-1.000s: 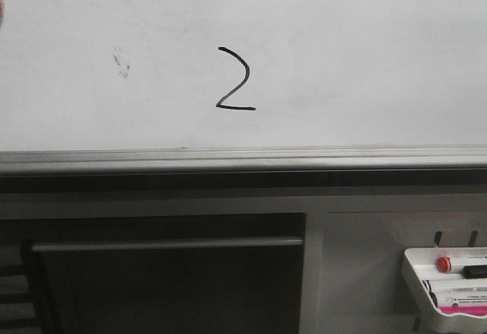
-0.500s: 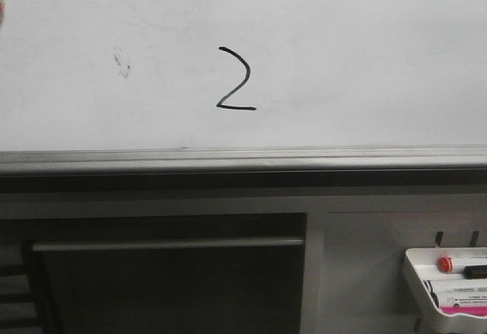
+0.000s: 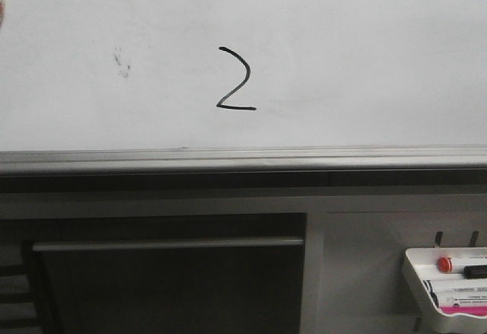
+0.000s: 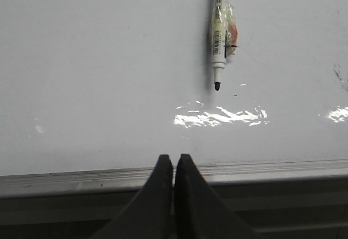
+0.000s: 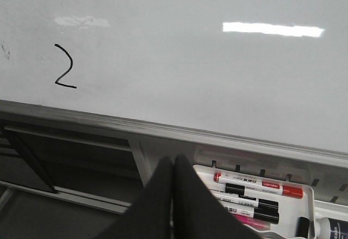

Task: Write number 2 on whiteboard

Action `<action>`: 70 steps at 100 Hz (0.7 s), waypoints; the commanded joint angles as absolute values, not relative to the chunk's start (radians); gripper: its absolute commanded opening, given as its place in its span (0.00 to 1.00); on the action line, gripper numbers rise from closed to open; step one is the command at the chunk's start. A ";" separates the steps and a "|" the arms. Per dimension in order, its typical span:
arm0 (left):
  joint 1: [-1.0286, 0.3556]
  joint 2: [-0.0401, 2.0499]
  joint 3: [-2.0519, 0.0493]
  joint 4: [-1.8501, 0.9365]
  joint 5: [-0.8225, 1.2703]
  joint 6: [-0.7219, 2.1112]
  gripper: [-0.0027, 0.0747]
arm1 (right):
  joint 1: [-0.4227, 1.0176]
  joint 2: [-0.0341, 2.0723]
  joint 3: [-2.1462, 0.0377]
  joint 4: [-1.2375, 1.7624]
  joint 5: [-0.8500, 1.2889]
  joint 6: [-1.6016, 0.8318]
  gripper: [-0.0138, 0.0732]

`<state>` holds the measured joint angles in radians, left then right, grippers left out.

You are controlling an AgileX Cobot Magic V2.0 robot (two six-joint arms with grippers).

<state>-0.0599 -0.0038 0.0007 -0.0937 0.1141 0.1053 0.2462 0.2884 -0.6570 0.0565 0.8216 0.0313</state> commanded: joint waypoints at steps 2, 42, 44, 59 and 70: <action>-0.064 -0.032 0.034 -0.093 0.044 0.095 0.01 | 0.241 0.299 -0.678 0.054 0.749 0.030 0.08; -0.064 -0.032 0.034 -0.093 0.044 0.095 0.01 | 0.218 0.276 -0.626 0.059 0.703 0.030 0.08; -0.064 -0.032 0.034 -0.093 0.044 0.095 0.01 | 0.209 0.271 -0.609 0.057 0.696 0.030 0.08; -0.064 -0.032 0.034 -0.093 0.044 0.095 0.01 | 0.122 0.185 -0.442 0.038 0.507 0.030 0.08; -0.064 -0.032 0.034 -0.093 0.044 0.095 0.01 | 0.051 0.104 -0.301 0.040 0.290 0.030 0.08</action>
<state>-0.0599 -0.0038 0.0007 -0.0914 0.1141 0.1055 0.0987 0.1462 -0.3603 0.0521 0.5247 0.0313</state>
